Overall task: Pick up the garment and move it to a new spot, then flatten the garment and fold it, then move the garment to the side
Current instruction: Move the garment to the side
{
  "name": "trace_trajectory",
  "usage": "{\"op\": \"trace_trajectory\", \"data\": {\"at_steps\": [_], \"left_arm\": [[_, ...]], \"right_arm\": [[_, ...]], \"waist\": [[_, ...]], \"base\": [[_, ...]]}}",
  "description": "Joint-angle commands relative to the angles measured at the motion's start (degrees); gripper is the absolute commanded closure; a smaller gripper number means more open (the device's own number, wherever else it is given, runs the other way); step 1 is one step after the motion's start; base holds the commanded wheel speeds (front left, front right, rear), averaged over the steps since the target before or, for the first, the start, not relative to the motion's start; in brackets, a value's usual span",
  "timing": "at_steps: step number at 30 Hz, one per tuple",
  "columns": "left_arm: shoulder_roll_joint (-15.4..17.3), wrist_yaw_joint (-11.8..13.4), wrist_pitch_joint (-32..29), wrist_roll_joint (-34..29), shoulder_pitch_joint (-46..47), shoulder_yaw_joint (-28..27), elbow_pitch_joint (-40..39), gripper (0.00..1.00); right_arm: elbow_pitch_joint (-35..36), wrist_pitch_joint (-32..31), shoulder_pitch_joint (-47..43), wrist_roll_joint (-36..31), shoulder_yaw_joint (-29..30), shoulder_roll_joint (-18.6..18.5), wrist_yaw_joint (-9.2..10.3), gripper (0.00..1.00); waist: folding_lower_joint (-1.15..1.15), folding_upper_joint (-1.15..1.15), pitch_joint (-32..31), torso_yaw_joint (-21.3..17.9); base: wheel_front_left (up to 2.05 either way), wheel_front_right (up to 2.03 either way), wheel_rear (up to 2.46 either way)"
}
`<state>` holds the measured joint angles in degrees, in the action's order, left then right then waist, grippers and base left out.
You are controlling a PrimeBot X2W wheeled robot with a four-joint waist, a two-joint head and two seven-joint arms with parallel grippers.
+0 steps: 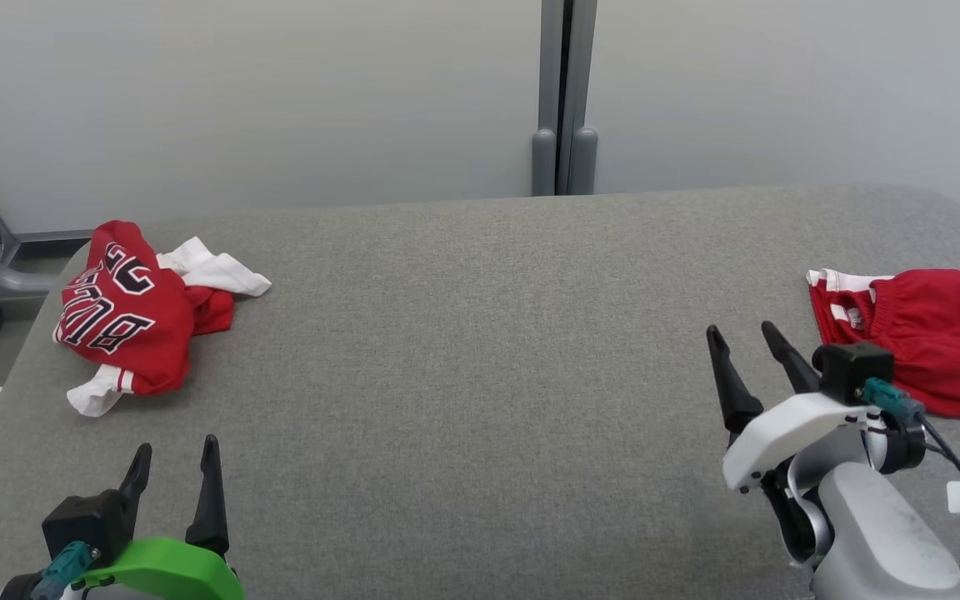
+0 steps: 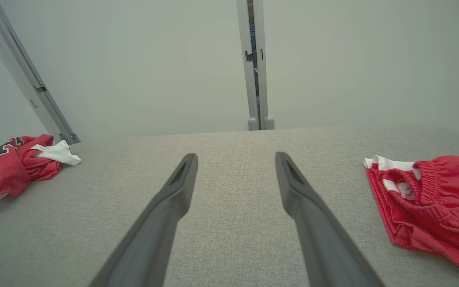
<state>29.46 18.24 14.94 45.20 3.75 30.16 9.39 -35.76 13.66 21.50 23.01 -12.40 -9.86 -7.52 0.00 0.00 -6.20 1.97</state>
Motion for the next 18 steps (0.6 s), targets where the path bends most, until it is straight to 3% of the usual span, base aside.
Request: {"op": "trace_trajectory", "data": {"at_steps": [1,11,18], "left_arm": [[0.16,0.19,0.10,-0.65,-0.81,0.19,0.03,0.00],[-0.89,-0.24,-0.13,-0.65,-1.01,1.50,0.22,0.00],[-1.40,-0.49,-0.49,-0.77,-0.51,2.28,0.27,0.00]], "right_arm": [[2.68,-0.86,-2.99,-2.16,1.77,1.30,0.06,0.00],[20.18,-7.88,-15.50,-10.76,9.44,6.47,0.06,0.00],[27.56,-10.20,-20.87,-9.71,10.26,6.94,0.06,0.00]], "waist": [[0.00,0.00,-0.05,0.32],[0.00,0.00,-0.43,0.66],[0.00,0.00,-0.47,0.78]], "base": [[0.00,0.00,0.00],[0.00,0.00,0.00],[0.00,0.00,0.00]]}}
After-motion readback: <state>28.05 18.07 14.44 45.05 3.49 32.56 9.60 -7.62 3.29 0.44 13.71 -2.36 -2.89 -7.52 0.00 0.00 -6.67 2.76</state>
